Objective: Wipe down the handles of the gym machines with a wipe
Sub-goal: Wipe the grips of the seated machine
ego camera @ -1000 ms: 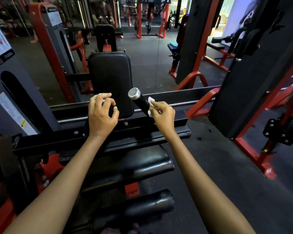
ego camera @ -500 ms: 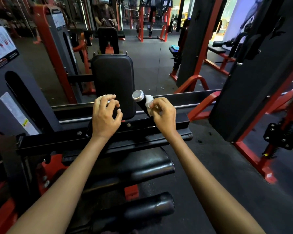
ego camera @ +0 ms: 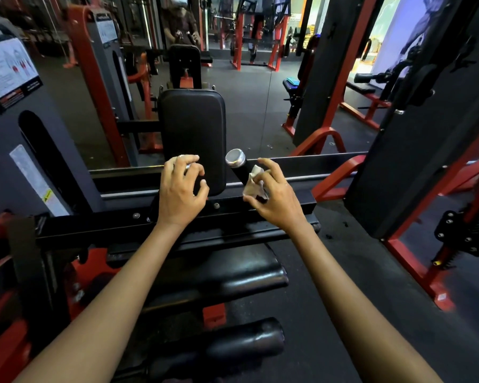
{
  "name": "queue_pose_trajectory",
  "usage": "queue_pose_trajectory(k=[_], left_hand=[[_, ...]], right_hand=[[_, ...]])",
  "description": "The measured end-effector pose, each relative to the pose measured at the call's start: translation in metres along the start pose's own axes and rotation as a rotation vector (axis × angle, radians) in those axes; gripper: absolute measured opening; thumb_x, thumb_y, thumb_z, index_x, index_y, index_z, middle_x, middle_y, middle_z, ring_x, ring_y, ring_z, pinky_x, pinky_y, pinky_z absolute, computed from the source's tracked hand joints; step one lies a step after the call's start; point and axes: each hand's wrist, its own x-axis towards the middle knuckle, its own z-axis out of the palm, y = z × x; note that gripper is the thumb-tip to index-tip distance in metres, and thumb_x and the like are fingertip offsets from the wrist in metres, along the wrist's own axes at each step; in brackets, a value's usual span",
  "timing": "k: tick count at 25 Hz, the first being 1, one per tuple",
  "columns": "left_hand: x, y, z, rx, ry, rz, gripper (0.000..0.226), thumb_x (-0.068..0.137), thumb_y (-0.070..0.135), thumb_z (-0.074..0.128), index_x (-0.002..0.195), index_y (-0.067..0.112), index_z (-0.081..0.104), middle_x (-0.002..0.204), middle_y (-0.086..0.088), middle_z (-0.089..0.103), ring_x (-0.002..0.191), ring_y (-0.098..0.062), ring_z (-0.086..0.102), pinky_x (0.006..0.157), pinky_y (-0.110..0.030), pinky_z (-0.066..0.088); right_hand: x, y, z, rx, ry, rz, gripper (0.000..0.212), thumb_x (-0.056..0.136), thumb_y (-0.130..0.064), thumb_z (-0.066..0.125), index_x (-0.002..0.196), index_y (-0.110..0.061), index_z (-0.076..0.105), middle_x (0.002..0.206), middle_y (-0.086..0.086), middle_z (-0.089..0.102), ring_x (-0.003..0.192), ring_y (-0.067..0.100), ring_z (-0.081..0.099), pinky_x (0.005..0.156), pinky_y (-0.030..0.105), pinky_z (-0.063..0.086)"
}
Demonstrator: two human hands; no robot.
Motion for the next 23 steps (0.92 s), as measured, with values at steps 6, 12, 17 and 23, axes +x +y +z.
queue_pose_trajectory(k=[6, 12, 17, 23], left_hand=[[0.000, 0.000, 0.000, -0.007, -0.007, -0.007, 0.014, 0.076, 0.004, 0.066, 0.089, 0.005, 0.059, 0.113, -0.010, 0.056, 0.105, -0.026, 0.048, 0.091, -0.030, 0.042], [-0.001, -0.001, -0.001, -0.013, -0.021, -0.008, 0.015, 0.076, 0.004, 0.066, 0.089, 0.005, 0.060, 0.114, -0.010, 0.056, 0.107, -0.025, 0.046, 0.091, -0.031, 0.043], [-0.001, -0.001, 0.000, -0.001, -0.025, -0.009, 0.016, 0.076, 0.005, 0.066, 0.090, 0.005, 0.059, 0.114, -0.010, 0.055, 0.108, -0.025, 0.046, 0.092, -0.034, 0.044], [-0.001, 0.000, 0.000, -0.002, -0.010, -0.019, 0.014, 0.077, 0.007, 0.064, 0.089, 0.006, 0.059, 0.113, -0.010, 0.056, 0.107, -0.026, 0.046, 0.091, -0.035, 0.045]], right_hand=[[0.015, -0.014, -0.002, 0.000, 0.267, -0.005, 0.017, 0.080, -0.006, 0.067, 0.096, -0.002, 0.063, 0.098, 0.009, 0.058, 0.075, 0.019, 0.057, 0.054, 0.032, 0.050], [0.020, -0.022, 0.012, -0.081, 0.407, -0.047, 0.013, 0.076, 0.005, 0.063, 0.087, -0.001, 0.066, 0.080, 0.011, 0.055, 0.067, 0.017, 0.049, 0.051, 0.026, 0.042], [0.012, -0.029, 0.011, 0.112, 0.391, -0.070, 0.014, 0.079, -0.006, 0.070, 0.089, 0.004, 0.066, 0.093, 0.017, 0.056, 0.081, 0.011, 0.051, 0.068, 0.017, 0.047], [0.011, -0.024, 0.021, 0.053, 0.390, -0.047, 0.002, 0.083, 0.002, 0.064, 0.084, 0.001, 0.066, 0.088, 0.014, 0.055, 0.069, 0.015, 0.049, 0.056, 0.028, 0.047]])
